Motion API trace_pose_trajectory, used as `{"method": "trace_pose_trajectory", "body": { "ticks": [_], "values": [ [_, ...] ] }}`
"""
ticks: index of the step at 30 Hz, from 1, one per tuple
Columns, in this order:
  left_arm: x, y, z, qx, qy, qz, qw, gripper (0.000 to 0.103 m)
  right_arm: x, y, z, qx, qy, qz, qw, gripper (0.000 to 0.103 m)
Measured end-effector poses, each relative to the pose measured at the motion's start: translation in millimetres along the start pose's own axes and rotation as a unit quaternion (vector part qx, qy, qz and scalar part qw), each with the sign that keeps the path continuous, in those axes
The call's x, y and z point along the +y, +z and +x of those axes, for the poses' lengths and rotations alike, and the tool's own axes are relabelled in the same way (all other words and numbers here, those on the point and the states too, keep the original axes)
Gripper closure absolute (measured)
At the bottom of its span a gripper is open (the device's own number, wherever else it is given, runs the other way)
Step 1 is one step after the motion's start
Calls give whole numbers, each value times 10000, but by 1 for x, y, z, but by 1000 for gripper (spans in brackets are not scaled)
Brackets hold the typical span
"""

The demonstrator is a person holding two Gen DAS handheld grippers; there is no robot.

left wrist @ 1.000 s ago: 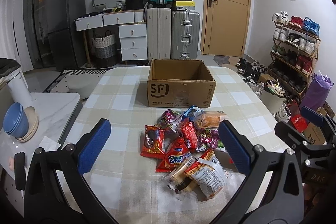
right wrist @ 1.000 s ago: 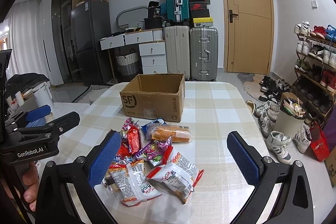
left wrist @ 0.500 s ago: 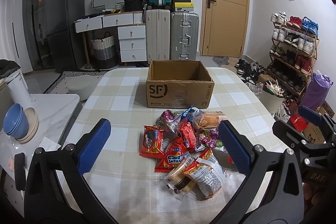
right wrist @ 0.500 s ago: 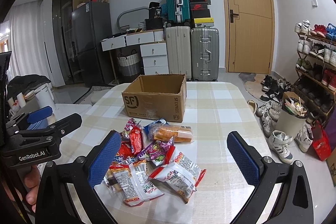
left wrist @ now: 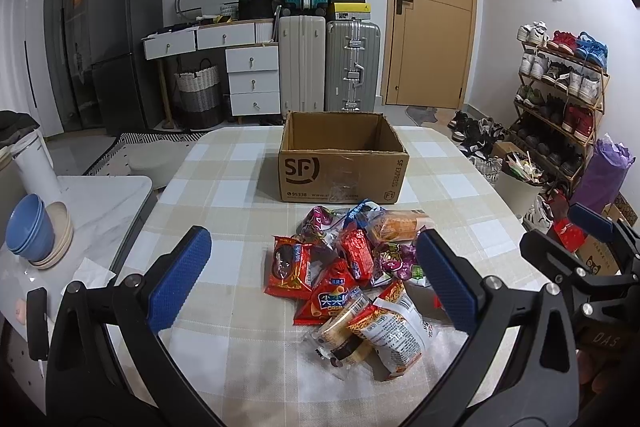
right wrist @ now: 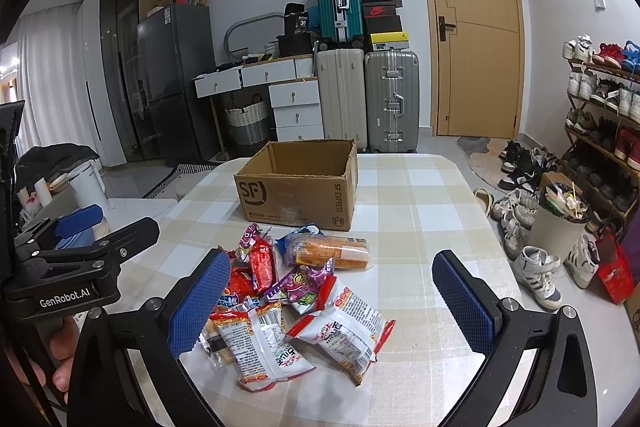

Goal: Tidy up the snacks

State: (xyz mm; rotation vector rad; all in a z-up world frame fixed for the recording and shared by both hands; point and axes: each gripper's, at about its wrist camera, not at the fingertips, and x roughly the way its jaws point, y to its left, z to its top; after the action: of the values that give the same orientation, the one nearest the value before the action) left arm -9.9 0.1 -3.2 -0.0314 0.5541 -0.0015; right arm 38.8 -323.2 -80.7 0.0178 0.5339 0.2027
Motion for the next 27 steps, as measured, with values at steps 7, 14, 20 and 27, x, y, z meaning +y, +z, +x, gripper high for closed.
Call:
{"method": "trace_pose_trajectory", "body": {
  "ticks": [7,14,20,27],
  "values": [
    [-1,0,-1,-4,5,3,10000,1,-1,0,0,5,-3,10,10000,0],
    [-2,-1,0,12,-3,24,10000,1,-2,0,0,10,3,16,10000,0],
    [-3,-8,4,47,-16,44,10000,1,1,-3,2,38,22,29,10000,0],
    [-1,-10,12,147,-12,57,9999,1,0,-13,9,128,142,94,9998,0]
  ]
}}
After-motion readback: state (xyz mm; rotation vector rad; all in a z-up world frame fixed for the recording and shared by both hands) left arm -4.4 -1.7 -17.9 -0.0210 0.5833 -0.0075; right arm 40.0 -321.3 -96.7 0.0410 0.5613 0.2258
